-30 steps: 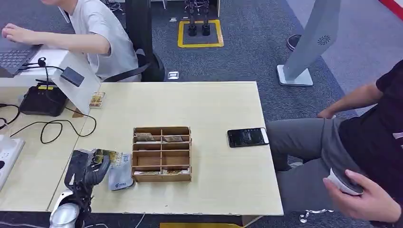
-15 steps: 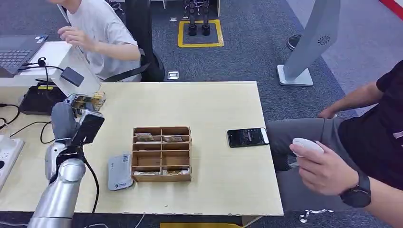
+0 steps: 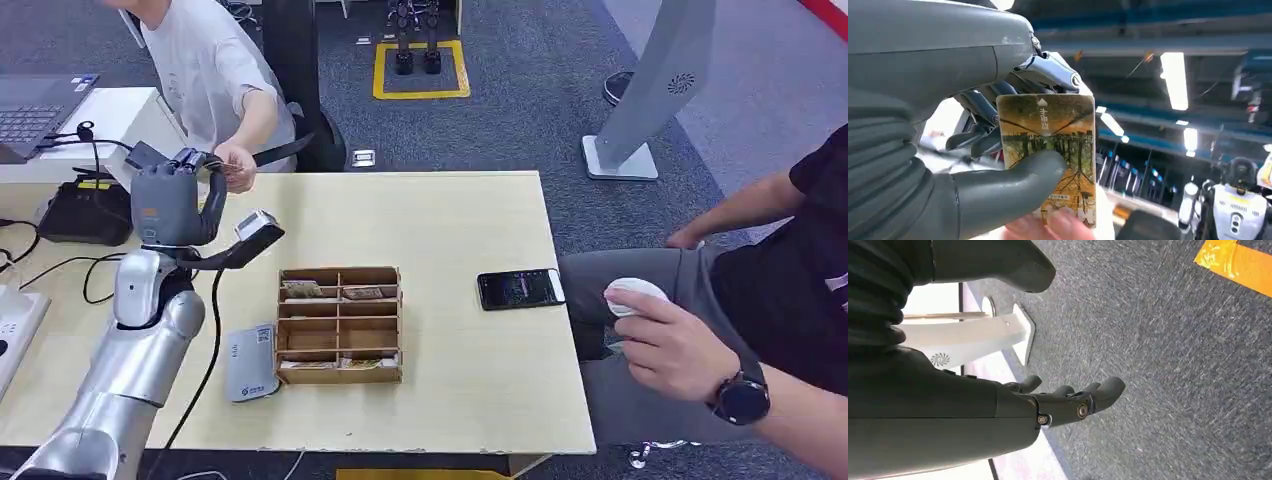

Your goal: Pass the card to the sensor for recognition and then transmit it.

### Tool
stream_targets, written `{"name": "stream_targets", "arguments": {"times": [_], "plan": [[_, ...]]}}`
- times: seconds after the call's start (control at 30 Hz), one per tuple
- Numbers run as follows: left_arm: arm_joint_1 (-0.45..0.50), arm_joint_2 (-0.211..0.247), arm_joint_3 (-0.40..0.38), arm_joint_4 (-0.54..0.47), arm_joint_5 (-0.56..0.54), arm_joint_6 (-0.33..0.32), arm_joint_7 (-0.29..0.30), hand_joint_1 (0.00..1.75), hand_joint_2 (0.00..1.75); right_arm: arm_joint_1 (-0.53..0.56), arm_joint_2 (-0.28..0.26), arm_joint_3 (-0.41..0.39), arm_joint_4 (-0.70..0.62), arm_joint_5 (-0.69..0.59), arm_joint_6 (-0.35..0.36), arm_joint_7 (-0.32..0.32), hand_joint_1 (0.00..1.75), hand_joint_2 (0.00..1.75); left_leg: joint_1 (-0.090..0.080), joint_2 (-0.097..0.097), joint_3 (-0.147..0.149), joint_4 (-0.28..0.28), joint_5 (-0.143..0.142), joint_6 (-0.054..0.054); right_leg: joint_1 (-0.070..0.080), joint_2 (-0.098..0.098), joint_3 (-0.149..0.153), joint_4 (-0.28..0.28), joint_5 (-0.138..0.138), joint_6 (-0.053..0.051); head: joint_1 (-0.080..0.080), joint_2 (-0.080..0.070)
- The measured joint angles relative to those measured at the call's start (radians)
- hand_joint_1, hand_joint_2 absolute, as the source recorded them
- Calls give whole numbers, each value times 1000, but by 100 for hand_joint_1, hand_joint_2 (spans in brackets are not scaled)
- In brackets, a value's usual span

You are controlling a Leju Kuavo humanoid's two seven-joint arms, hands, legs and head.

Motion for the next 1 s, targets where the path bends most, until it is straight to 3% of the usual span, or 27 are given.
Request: {"name": "stream_targets", "arguments": {"times": [0.17,0.2,0.47,0.73,1.0], "plan": [[-6,13,-31,32,-14,4,1,175,175,-1,-2,20,0,0,-4,-3,0,175,0,1,0,0,0,0,0,1,0,0,0,0,0,0],[-6,14,-34,35,-12,3,-1,0,175,-1,-2,21,0,0,-5,-4,0,175,0,1,0,0,0,0,0,1,0,0,0,0,0,0],[-8,21,-47,40,72,-28,-15,0,175,-2,-3,27,1,-8,-8,-9,0,175,0,1,0,0,0,0,0,1,0,0,0,0,0,0],[72,26,-47,-57,267,-216,-53,0,175,3,-3,26,3,-30,-7,2,0,175,0,1,0,0,0,0,0,1,0,0,0,0,0,0],[241,98,-92,-315,307,-409,-109,0,175,11,-3,13,3,-51,-7,0,0,175,0,2,-1,0,0,0,0,2,-1,0,-1,0,0,0]]}}
